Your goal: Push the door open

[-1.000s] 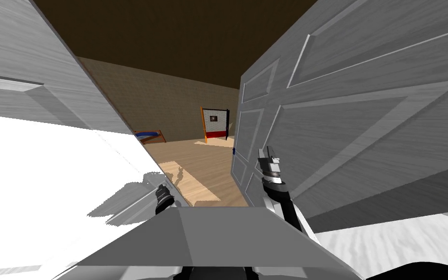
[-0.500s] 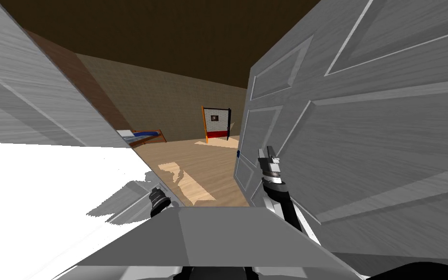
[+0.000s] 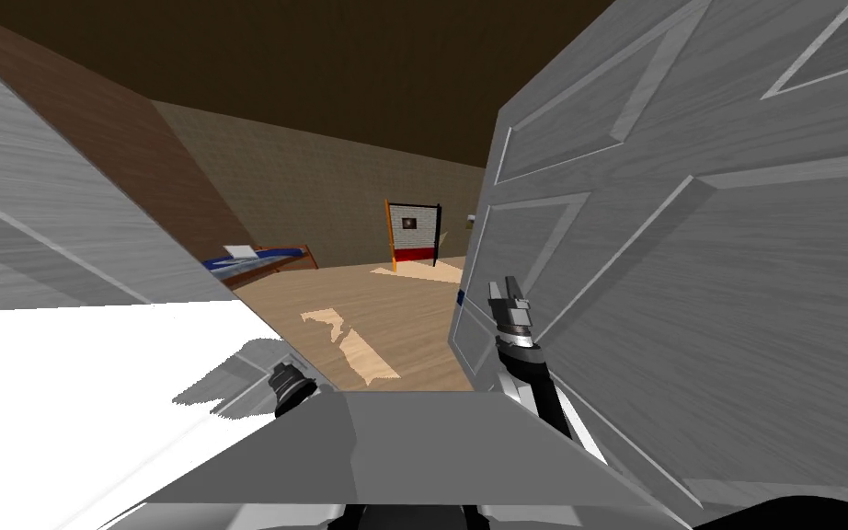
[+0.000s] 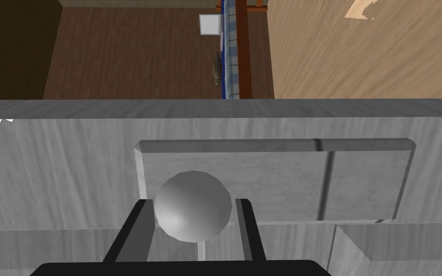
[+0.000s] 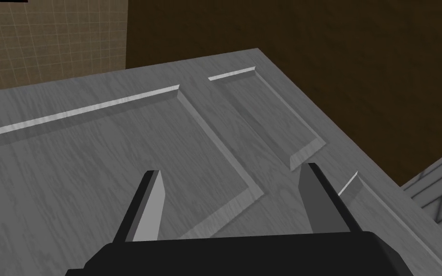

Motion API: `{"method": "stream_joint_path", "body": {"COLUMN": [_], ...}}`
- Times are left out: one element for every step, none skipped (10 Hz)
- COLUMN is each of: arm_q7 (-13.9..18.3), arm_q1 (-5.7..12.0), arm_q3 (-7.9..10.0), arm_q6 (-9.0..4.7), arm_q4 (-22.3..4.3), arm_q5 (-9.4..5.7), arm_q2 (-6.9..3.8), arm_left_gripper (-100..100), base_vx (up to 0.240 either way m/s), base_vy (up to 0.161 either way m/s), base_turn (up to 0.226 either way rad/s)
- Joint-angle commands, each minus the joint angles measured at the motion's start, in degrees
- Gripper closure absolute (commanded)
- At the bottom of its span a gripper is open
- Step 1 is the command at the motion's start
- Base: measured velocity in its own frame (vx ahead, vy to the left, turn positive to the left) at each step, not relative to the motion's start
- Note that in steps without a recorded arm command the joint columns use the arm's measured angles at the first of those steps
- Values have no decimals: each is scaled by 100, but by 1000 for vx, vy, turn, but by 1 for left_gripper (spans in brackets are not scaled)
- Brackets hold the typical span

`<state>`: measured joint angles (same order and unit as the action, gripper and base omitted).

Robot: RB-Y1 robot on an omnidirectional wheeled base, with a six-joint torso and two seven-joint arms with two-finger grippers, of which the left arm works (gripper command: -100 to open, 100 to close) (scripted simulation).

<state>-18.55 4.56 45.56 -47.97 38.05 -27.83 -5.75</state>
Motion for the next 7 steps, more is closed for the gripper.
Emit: {"method": "stream_joint_path", "body": {"arm_q7": [-67, -88, -136, -188, -215, -268, -294], "arm_q1": [-5, -6, -10, -14, -16, -19, -21], "arm_q3": [132, 173, 266, 368, 421, 527, 578], "arm_q6": [-25, -33, -50, -69, -79, -99, -108], "arm_q4": [3, 4, 7, 9, 11, 13, 14], "arm_q5": [-87, -114, -175, -243, -278, -347, -381], "arm_q2": [-7, -9, -13, -16, -17, -20, -21], "arm_left_gripper": [100, 100, 100, 100, 100, 100, 100], "base_vx": [116, 179, 156, 163, 128, 163, 173], "base_vy": [119, 135, 136, 139, 152, 169, 150], "base_turn": [21, 21, 21, 19, 36, 12, 35]}}
